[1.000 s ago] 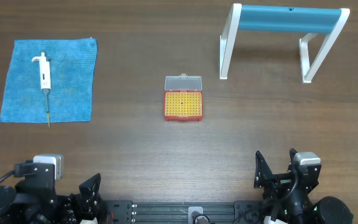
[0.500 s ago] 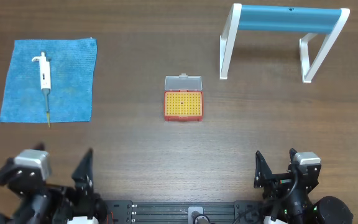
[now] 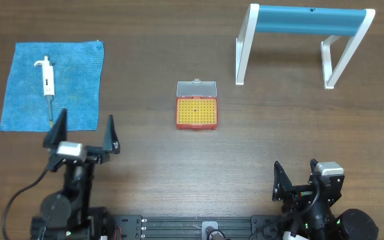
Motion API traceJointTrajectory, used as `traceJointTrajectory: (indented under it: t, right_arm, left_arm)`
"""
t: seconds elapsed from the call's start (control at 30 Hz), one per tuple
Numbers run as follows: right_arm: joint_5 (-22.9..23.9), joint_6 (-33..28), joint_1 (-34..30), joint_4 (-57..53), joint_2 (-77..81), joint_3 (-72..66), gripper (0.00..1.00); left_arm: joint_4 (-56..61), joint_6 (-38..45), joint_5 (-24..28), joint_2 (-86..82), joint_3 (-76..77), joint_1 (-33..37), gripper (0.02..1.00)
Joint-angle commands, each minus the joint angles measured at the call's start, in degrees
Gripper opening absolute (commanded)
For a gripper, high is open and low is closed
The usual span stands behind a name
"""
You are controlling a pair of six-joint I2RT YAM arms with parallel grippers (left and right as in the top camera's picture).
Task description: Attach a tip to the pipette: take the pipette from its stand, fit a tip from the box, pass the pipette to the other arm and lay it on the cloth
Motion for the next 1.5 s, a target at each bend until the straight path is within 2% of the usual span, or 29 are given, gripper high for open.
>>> traceJointTrajectory:
  t: [0.03, 0.3, 1.13, 1.2, 1.27, 1.3, 1.37, 1.5]
  right_arm:
    - [0.3, 0.5, -0.2, 0.1, 0.2, -0.1, 0.847]
    - [0.3, 0.5, -0.2, 0.1, 0.2, -0.1, 0.847]
    - [0.4, 0.2, -0.2, 0.1, 0.2, -0.1, 0.847]
    - [6.2, -4.7, -0.2, 0.8, 0.2, -0.1, 0.847]
    - [6.3, -5.2, 1.2, 3.3, 0.0, -0.7, 0.847]
    - [6.5, -5.2, 3.3, 8.3, -0.4, -2.1, 0.847]
    - [11.0, -5.2, 9.4, 19.1, -1.1, -6.2, 0.847]
    - [26.1, -5.2, 22.1, 42.2, -1.7, -18.3, 0.847]
  left_arm:
    - [-1.0, 0.5, -0.8, -1.4, -4.2, -0.2, 0.985]
    - [-18.8, 0.5, -0.9, -2.2, -4.2, -0.2, 0.985]
    - [-18.3, 0.5, -0.8, -2.2, -4.2, -0.1, 0.985]
    - [-18.3, 0.5, -0.8, -2.2, -4.2, -0.1, 0.985]
    - [-18.3, 0.5, -0.8, -2.2, -4.2, -0.1, 0.982]
    - [-18.3, 0.5, -0.8, -2.2, -4.2, -0.1, 0.982]
    - [-18.3, 0.5, -0.8, -2.2, -4.2, -0.1, 0.985]
    - [-18.3, 0.5, -0.8, -2.2, -4.2, -0.1, 0.985]
